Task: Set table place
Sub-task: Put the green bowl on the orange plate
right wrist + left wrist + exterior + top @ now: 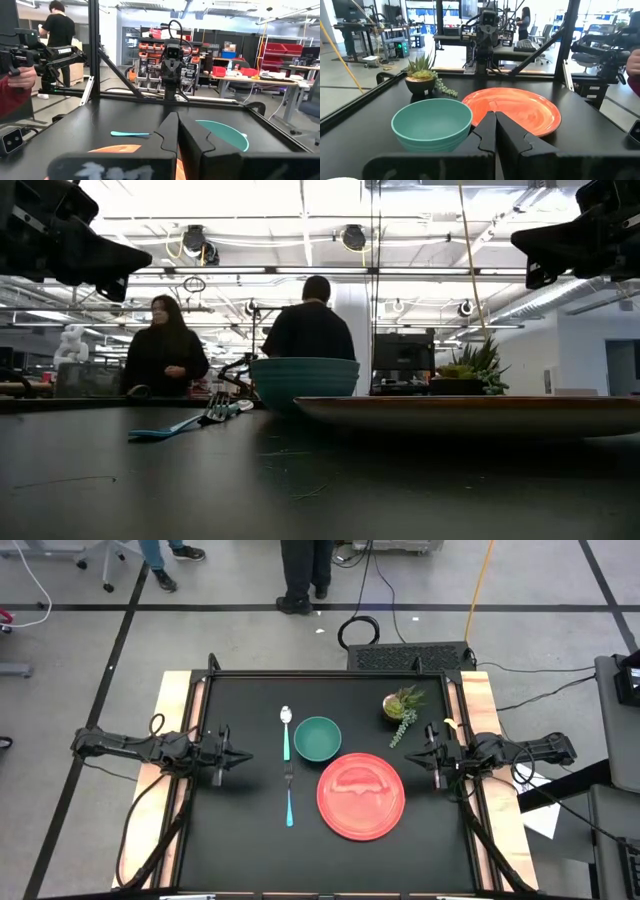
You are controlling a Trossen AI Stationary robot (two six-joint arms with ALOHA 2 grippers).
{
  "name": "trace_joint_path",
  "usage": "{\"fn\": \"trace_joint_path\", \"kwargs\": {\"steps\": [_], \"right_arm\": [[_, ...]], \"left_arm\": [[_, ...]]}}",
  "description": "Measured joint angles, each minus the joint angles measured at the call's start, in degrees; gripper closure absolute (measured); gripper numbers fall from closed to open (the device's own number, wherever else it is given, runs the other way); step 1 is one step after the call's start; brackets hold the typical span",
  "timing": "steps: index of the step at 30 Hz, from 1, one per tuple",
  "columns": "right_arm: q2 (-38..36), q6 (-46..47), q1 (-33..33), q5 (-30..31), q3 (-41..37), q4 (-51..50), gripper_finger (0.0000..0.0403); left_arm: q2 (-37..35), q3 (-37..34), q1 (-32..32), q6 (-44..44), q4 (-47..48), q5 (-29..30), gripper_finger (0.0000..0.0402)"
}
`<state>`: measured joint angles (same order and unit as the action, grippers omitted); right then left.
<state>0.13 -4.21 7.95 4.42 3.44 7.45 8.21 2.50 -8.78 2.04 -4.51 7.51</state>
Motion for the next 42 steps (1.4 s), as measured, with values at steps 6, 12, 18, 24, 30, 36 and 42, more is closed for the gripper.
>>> {"fn": "trace_joint_path", "kwargs": {"steps": [6,12,18,24,30,36,42], "right_arm": [[0.14,0.48,0.01,0.01,0.00,0.02,0.0403],[0.14,0.66,0.02,0.01,-0.01,0.03,0.0403],[0.29,3.10,-0.02,0.19,0.00,4.75,0.0403],[2.76,1.55,-0.11,3.00,0.00,10.57,0.0403],[8.06,1.47,-0.12,3.77,3.19,11.34,0.0403],[14.45,0.96,-0.18,6.26,9.95,7.46,0.0403],[19.91,0.99,-0.37,6.26,11.58,7.51,0.0403]], "left_arm": [[0.00,0.00,0.00,-0.28,0.49,-0.01,0.0392],[0.00,0.00,0.02,-1.95,0.52,-0.02,0.0392],[0.00,0.00,0.02,-1.96,0.52,0.00,0.0392],[0.00,0.00,0.02,-1.90,0.40,0.01,0.0392],[0.00,0.00,0.01,-1.87,0.26,0.31,0.0392],[0.00,0.00,0.01,-1.81,0.28,0.55,0.0392],[0.00,0.00,0.01,-1.74,0.32,0.55,0.0392]]}}
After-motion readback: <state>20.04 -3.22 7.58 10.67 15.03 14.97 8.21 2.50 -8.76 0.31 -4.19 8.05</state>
